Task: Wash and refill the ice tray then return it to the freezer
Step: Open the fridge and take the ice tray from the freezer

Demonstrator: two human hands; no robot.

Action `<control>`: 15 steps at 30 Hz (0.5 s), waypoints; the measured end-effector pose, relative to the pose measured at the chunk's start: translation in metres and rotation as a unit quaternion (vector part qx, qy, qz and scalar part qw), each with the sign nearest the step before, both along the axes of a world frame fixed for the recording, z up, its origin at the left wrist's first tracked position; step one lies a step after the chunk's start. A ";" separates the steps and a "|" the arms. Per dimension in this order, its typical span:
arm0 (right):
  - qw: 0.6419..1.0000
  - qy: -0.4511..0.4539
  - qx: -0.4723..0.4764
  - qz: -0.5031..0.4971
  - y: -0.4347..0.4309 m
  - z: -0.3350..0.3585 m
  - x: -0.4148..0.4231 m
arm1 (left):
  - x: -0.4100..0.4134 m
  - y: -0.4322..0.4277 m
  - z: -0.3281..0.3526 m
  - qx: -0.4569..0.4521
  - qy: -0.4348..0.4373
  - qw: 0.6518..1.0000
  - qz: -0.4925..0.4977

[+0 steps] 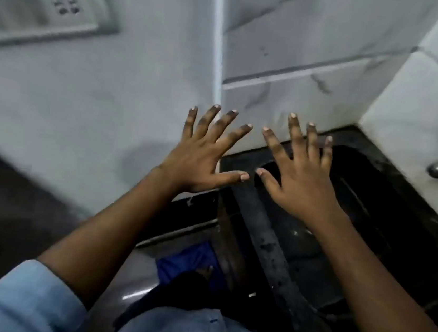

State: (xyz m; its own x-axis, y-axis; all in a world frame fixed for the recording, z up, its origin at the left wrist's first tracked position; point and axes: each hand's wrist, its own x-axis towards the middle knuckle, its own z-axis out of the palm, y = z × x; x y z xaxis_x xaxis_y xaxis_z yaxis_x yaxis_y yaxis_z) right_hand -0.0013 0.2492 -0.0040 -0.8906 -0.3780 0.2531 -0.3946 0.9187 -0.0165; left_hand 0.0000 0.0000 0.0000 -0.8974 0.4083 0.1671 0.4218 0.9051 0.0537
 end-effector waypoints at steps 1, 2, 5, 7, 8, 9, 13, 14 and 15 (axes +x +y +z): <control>1.000 -0.005 -0.003 0.029 -0.012 -0.002 0.001 | 0.014 -0.009 -0.001 -0.005 -0.004 1.000 0.024; 0.998 -0.012 -0.005 0.060 -0.026 -0.003 0.002 | 0.029 -0.022 -0.001 -0.013 0.008 0.998 0.060; 0.991 -0.029 -0.001 0.131 -0.071 -0.013 0.008 | 0.074 -0.059 -0.008 -0.026 0.030 0.991 0.126; 0.985 -0.027 -0.008 0.173 -0.101 -0.017 0.017 | 0.102 -0.083 -0.010 -0.027 0.032 0.986 0.164; 0.981 -0.029 -0.016 0.190 -0.116 -0.018 0.018 | 0.115 -0.097 -0.011 -0.028 0.029 0.981 0.187; 0.978 -0.032 -0.017 0.203 -0.128 -0.018 0.020 | 0.127 -0.108 -0.010 -0.020 0.020 0.977 0.211; 0.959 -0.055 -0.013 0.278 -0.188 -0.018 0.036 | 0.187 -0.152 -0.013 -0.007 -0.003 0.951 0.310; 0.955 -0.059 -0.010 0.292 -0.200 -0.017 0.040 | 0.199 -0.162 -0.013 -0.008 -0.001 0.946 0.323; 0.949 -0.060 -0.006 0.310 -0.216 -0.015 0.047 | 0.214 -0.172 -0.013 -0.011 0.000 0.940 0.341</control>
State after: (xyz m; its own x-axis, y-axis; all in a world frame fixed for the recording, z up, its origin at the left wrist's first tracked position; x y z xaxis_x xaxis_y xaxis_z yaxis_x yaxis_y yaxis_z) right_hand 0.0453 0.0330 -0.0193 -0.5203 -0.8366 0.1713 -0.8540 0.5098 -0.1041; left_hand 0.2140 -0.1720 -0.0128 -0.9518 -0.2583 0.1653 -0.2567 0.9660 0.0315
